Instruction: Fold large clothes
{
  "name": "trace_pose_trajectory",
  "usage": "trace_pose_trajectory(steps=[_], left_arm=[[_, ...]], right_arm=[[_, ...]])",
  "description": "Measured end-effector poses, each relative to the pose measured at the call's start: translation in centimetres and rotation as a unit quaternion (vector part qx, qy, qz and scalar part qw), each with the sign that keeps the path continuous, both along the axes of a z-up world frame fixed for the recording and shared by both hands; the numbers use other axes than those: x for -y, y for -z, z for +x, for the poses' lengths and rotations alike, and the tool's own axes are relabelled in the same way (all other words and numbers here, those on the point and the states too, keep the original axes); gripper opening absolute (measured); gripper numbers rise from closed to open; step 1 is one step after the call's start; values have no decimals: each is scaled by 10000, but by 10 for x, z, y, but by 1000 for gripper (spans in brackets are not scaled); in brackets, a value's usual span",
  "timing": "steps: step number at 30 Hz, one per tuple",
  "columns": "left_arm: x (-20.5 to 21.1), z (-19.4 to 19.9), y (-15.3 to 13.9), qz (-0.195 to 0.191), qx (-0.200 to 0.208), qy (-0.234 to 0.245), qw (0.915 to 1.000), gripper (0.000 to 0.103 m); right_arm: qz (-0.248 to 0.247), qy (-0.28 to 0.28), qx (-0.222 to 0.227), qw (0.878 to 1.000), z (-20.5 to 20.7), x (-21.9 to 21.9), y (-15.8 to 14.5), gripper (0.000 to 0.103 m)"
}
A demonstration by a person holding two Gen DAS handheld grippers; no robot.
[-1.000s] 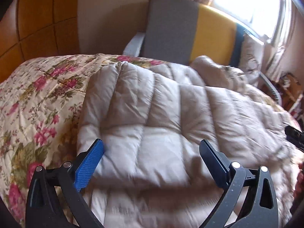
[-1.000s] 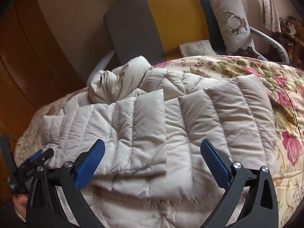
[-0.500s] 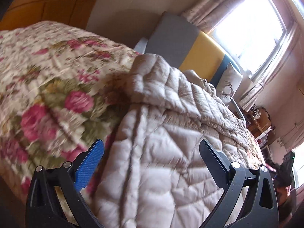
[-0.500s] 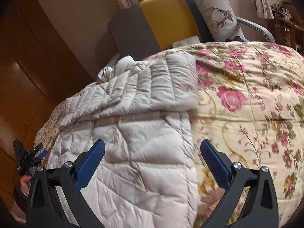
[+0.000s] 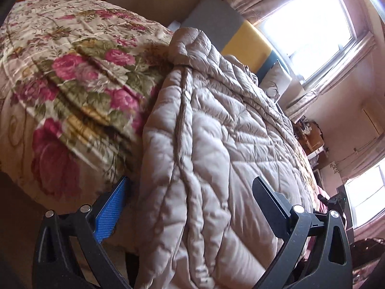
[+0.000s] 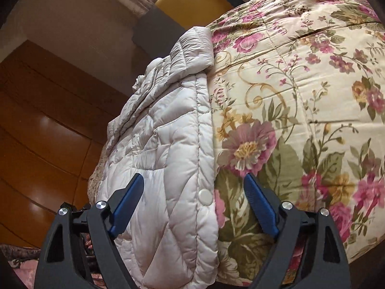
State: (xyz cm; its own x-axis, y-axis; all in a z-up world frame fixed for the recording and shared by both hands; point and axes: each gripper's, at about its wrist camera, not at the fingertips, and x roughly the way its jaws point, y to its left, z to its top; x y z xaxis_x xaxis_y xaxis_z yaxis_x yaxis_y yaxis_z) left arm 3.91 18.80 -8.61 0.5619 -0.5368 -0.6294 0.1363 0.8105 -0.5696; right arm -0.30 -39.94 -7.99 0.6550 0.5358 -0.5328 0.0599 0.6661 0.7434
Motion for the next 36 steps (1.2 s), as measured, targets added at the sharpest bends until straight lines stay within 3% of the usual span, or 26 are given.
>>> trace_pose_trajectory(steps=[5,11,14,15,18,20,21,23,24,27,32,36], left_arm=[[-2,-13,13,-41,-345,84,9994,99],[11,-26,40,-554,-982,604,9918,99],[24,-25,45,-654,-1072,861,9883,97],[29,-26,44,-685,-1023,982,9875,94],[37,-30,38,-707,-845,1142,9873,70],[39,-31,32,-819,-723,1228,9864,43],[42,-33,28,-872,-651,1283,9857,41],[48,-35,22,-846,-502,1387,9854,32],[51,-37,18,-825,-425,1438,9852,30],[54,-42,2,-973,-130,1432,9848,20],[47,-53,-40,-1402,578,1197,9811,16],[44,-62,-74,-1741,1109,1158,9716,15]], right_arm=[[-89,-377,73,9992,-13,-24,4,85],[278,-840,7,9961,-26,-46,14,85],[513,-1007,-36,9936,-27,-52,19,85],[610,-1063,-73,9924,-26,-54,21,85],[741,-1190,-113,9901,-24,-61,24,85],[801,-1297,-181,9882,-21,-66,28,82],[842,-1323,-207,9874,-19,-68,29,77],[1089,-1351,-291,9844,-14,-74,36,57],[1256,-1392,-398,9815,-10,-77,42,40],[1402,-1533,-453,9771,-3,-85,46,32],[1752,-1637,575,9691,-3,-81,3,30],[1947,-1577,1215,9605,-2,-78,-30,30]])
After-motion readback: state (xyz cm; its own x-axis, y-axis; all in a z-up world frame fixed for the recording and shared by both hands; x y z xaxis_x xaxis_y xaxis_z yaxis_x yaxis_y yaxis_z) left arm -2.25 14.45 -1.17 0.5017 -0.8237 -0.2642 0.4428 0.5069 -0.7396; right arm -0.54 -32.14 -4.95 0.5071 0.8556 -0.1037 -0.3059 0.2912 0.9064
